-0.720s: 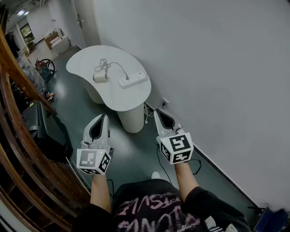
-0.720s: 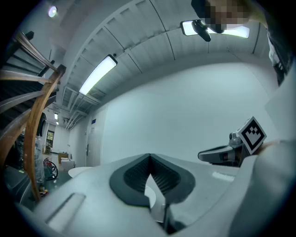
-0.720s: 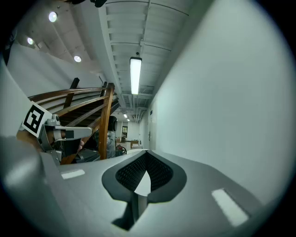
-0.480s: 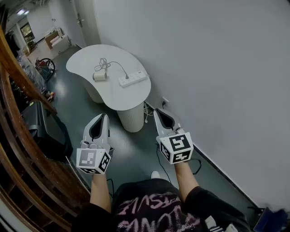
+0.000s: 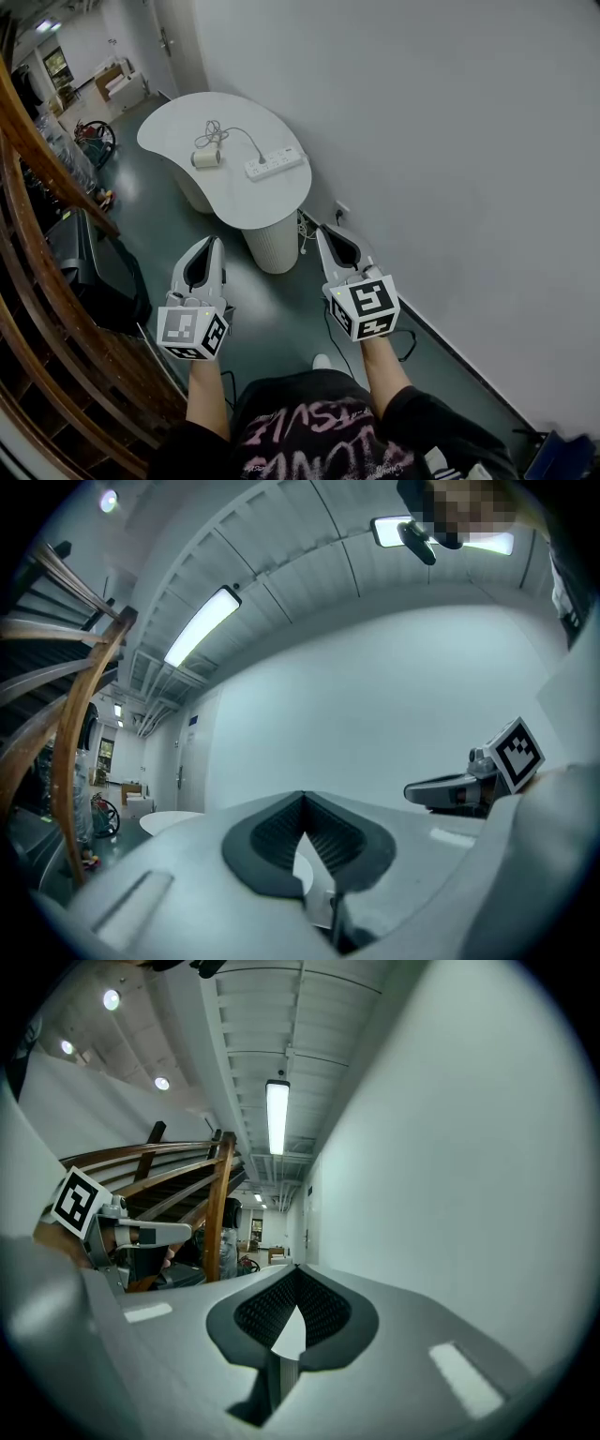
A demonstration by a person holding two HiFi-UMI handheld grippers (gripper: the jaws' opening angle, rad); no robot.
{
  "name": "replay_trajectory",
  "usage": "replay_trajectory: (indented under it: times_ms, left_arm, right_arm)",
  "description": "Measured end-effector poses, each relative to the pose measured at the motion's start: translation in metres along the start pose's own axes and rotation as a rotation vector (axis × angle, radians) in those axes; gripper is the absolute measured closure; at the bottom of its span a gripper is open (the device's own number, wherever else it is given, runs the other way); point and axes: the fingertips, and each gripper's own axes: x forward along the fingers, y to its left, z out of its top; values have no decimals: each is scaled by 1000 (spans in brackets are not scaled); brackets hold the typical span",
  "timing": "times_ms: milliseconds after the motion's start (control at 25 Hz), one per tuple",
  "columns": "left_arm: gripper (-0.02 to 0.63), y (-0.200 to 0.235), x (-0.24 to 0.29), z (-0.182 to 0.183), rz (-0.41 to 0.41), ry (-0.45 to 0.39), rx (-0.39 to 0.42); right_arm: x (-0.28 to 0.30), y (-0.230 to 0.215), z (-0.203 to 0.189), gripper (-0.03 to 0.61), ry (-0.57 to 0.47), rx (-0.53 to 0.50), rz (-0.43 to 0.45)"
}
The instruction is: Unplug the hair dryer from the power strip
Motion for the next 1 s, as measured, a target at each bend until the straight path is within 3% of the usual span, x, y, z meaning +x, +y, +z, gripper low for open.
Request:
replay_trajectory:
  times_ms: [1000]
  left_arm:
    - [612, -49, 73, -30, 41, 75, 32]
  right_arm:
    - [22, -94, -29, 568, -30, 73, 60]
